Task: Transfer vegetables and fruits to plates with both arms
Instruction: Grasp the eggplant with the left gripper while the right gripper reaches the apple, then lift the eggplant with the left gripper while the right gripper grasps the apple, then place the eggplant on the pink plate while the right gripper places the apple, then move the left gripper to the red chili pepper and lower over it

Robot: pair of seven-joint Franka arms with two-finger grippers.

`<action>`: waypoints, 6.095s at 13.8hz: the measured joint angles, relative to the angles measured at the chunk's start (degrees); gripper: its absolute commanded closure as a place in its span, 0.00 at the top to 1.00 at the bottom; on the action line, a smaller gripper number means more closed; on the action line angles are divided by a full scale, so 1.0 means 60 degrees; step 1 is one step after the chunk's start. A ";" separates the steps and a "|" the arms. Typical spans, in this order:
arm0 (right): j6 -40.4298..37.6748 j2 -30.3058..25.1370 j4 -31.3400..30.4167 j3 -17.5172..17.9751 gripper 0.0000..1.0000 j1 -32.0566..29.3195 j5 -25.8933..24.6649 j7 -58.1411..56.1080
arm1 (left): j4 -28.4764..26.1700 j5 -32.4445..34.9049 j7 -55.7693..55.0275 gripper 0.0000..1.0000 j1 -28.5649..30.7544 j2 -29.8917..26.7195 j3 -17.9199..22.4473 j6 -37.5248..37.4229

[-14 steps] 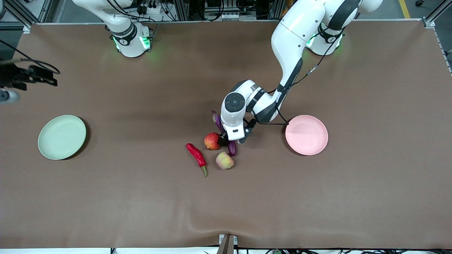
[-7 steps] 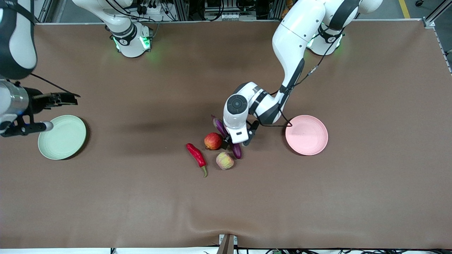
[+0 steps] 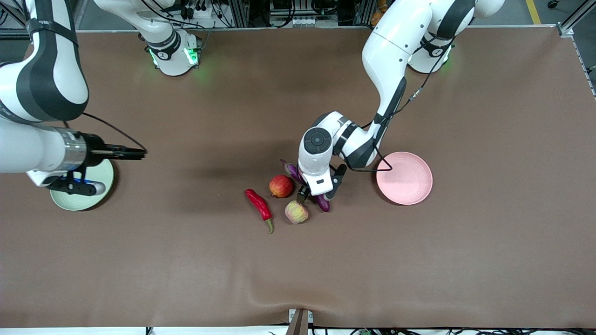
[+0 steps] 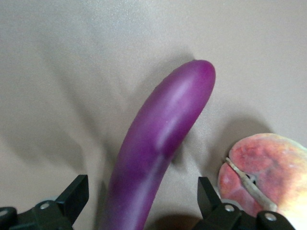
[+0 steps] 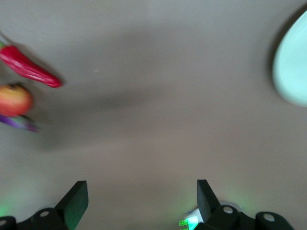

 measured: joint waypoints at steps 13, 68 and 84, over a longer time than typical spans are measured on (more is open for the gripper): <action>0.0958 0.0518 -0.0031 0.0017 1.00 0.0685 0.2048 0.5232 | 0.0421 0.0335 0.0387 0.00 0.0008 -0.1679 0.0013 -0.3497; 0.2950 0.2250 -0.1679 -0.0724 1.00 -0.4006 -0.2446 -0.8007 | 0.0639 0.1802 0.2976 1.00 0.0543 -0.0935 -0.0942 -0.0181; -0.0561 0.1765 -0.0340 -0.0645 1.00 -0.2298 -0.0530 -0.3750 | 0.2561 0.1803 0.0429 1.00 -0.2745 0.2889 0.2975 0.4780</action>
